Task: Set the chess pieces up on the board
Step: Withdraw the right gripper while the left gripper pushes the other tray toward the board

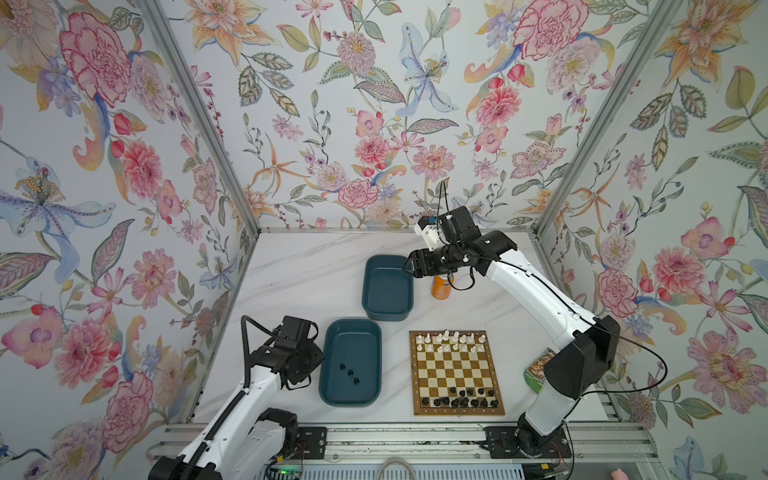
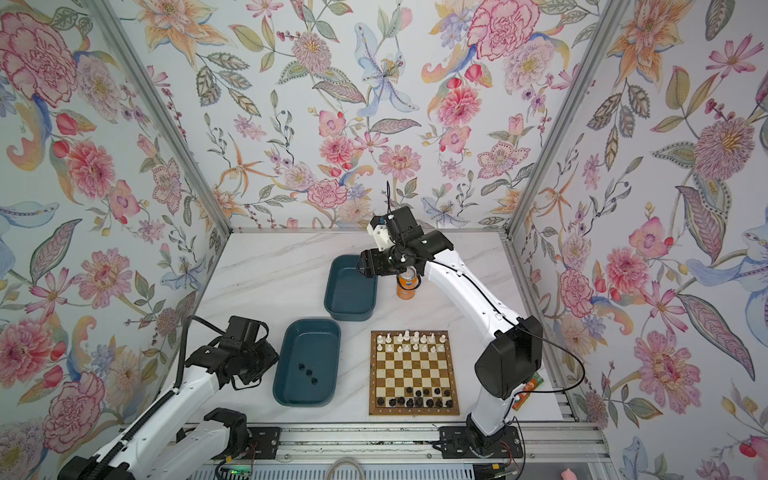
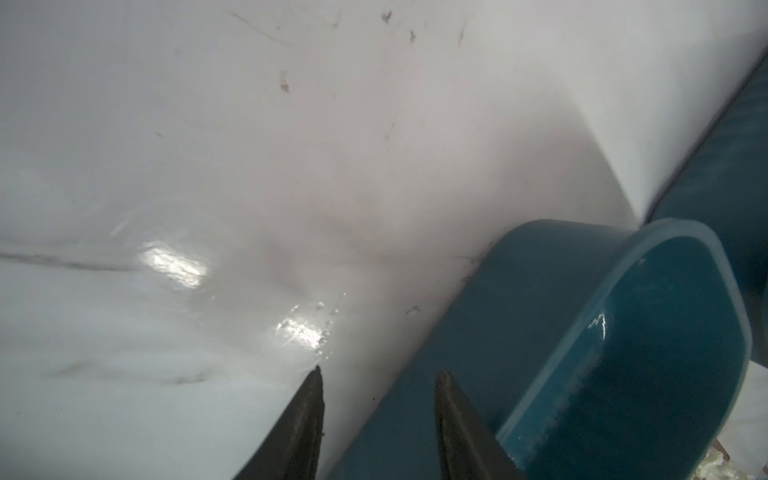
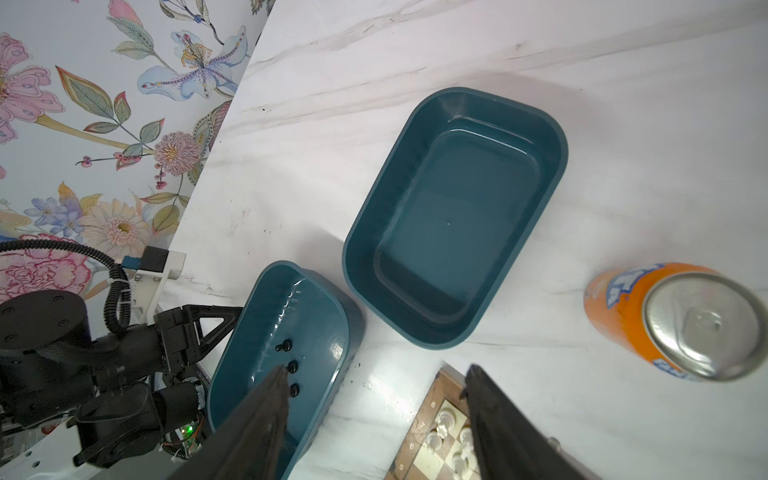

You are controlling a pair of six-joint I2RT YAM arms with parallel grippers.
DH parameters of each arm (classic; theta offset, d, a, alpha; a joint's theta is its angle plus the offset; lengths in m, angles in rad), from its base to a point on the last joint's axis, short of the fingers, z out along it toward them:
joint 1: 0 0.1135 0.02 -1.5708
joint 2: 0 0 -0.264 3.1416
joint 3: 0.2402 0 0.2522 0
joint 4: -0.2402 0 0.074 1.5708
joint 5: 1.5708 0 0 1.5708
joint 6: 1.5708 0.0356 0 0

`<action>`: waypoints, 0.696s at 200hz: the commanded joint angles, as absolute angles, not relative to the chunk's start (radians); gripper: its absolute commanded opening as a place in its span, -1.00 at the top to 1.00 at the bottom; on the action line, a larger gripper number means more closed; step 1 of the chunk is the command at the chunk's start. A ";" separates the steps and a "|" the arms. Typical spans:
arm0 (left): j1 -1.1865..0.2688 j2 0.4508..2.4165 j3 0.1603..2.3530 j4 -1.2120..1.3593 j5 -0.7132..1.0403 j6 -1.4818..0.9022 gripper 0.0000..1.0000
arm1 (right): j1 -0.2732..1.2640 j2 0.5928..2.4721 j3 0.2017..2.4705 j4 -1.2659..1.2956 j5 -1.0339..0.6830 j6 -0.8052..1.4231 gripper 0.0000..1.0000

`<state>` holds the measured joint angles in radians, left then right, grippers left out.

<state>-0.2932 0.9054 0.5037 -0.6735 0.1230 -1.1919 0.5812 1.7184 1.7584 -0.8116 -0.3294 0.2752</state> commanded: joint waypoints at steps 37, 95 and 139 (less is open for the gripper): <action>-0.420 0.978 0.503 -0.572 0.095 -1.288 0.10 | 0.611 1.612 1.664 -0.868 -0.291 0.270 -0.37; -0.477 1.050 0.506 -0.481 0.075 -1.270 0.10 | 0.630 1.489 1.547 -0.905 -0.249 0.295 -0.38; -0.489 1.142 0.572 -0.429 0.090 -1.210 0.12 | 0.689 1.438 1.502 -0.934 -0.197 0.319 -0.39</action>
<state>-0.4702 1.0985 0.5171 -0.4751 0.0971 -1.2552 0.6460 1.4662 1.5257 -0.8894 -0.2432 0.2955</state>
